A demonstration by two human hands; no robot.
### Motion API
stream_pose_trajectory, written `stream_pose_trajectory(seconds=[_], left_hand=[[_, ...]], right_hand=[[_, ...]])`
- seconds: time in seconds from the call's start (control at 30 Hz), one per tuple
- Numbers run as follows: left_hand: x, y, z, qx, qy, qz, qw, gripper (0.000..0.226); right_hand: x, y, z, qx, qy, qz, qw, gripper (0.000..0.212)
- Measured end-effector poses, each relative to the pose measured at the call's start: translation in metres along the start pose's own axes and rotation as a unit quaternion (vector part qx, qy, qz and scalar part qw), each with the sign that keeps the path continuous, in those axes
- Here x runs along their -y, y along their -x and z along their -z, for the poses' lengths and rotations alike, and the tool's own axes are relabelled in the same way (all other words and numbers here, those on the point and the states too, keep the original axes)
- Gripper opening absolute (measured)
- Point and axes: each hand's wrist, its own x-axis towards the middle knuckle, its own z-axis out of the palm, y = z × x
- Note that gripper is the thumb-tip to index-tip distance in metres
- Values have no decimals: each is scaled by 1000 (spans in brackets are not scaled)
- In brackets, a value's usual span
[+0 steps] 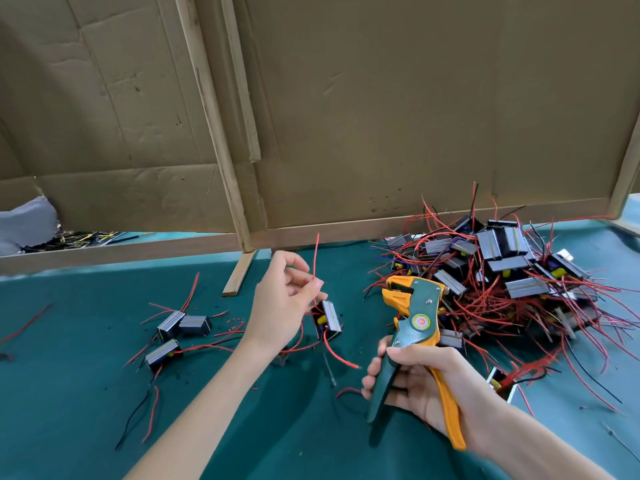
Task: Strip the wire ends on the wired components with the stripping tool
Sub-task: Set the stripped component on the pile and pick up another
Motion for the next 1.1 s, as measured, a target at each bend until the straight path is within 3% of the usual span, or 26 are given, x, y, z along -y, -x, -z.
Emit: stream_pose_trajectory(seconds=[0.13, 0.2, 0.27, 0.4, 0.47, 0.6, 0.8, 0.9, 0.97, 1.1], left_hand=[[7, 3, 1, 48, -178, 57, 981, 16], [9, 3, 11, 102, -335, 23, 936, 24], [6, 3, 22, 146, -400, -48, 903, 34], [5, 7, 19, 273, -311, -151, 898, 22], [13, 12, 6, 286, -308, -182, 889, 16], [29, 23, -8, 266, -282, -190, 902, 6], [23, 20, -3, 103, -69, -65, 990, 20], [8, 16, 4, 78, 41, -31, 996, 14], [-3, 16, 6, 85, 61, -21, 994, 6], [-19, 20, 6, 96, 58, -51, 992, 13]], right_hand=[[0, 0, 2, -9, -9, 2, 1000, 15], [1, 0, 2, -17, -13, 4, 1000, 13], [3, 0, 1, -23, -11, 9, 1000, 13], [3, 3, 0, -24, -11, 13, 1000, 14], [3, 4, 0, -23, -7, 15, 1000, 14], [3, 5, 0, -21, 1, 20, 1000, 13], [6, 7, -1, -1, 26, 29, 999, 15], [9, 10, -2, 18, 78, 28, 996, 24], [12, 13, -4, 40, 121, 27, 992, 27], [13, 19, -9, 77, 174, 32, 981, 23]])
